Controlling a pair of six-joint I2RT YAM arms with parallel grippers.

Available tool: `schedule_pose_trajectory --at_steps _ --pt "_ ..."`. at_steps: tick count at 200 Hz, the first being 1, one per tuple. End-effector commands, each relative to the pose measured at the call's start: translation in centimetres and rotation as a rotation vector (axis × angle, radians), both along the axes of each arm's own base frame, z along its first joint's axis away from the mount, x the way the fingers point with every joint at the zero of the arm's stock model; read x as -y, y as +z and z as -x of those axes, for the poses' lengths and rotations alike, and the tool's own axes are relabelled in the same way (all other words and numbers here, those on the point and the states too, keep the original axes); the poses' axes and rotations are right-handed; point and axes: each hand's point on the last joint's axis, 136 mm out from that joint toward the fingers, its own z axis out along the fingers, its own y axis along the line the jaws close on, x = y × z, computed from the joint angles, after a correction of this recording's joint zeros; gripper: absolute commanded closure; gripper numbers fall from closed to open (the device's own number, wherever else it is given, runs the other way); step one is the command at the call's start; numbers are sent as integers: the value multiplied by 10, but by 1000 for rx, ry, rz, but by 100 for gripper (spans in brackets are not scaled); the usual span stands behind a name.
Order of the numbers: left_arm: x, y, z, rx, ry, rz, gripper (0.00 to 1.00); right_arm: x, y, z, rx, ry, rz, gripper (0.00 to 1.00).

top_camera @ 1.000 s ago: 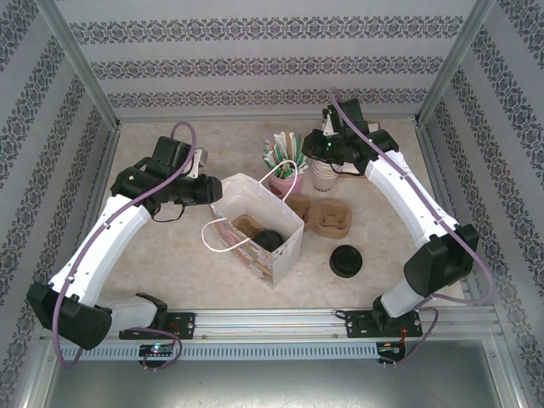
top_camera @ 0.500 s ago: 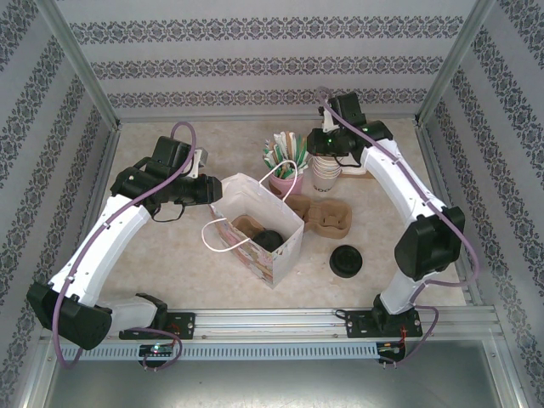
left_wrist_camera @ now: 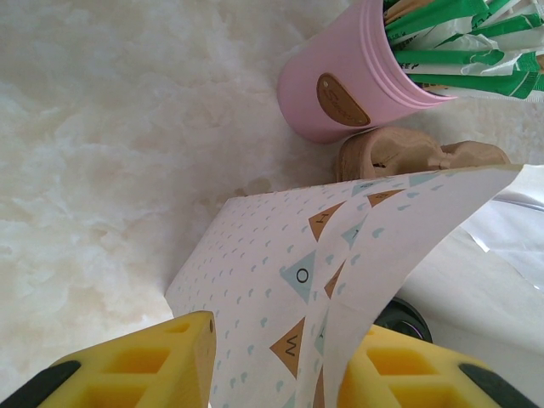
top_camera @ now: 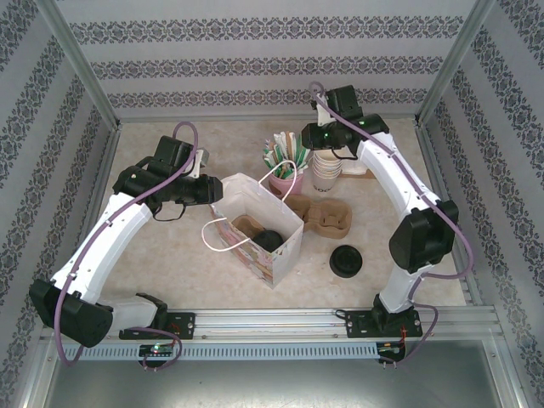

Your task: Pack the takeout coffee

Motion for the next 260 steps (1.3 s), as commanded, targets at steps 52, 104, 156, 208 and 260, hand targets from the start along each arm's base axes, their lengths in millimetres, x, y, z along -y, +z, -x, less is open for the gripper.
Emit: schedule_pose_trajectory --at_steps 52,104,156,208,260 --pt "1 -6 4 -18 -25 -31 62 -5 -7 -4 -11 59 7 68" --pt "0 -7 5 -23 -23 -34 62 -2 -11 -8 -20 48 44 82" --pt "0 -7 6 -23 -23 -34 62 -4 -5 -6 -6 52 53 96" --pt "0 -5 5 -16 -22 -34 62 -7 31 2 60 51 46 100" --pt "0 -3 7 -12 -26 -29 62 -11 91 21 152 35 -18 100"
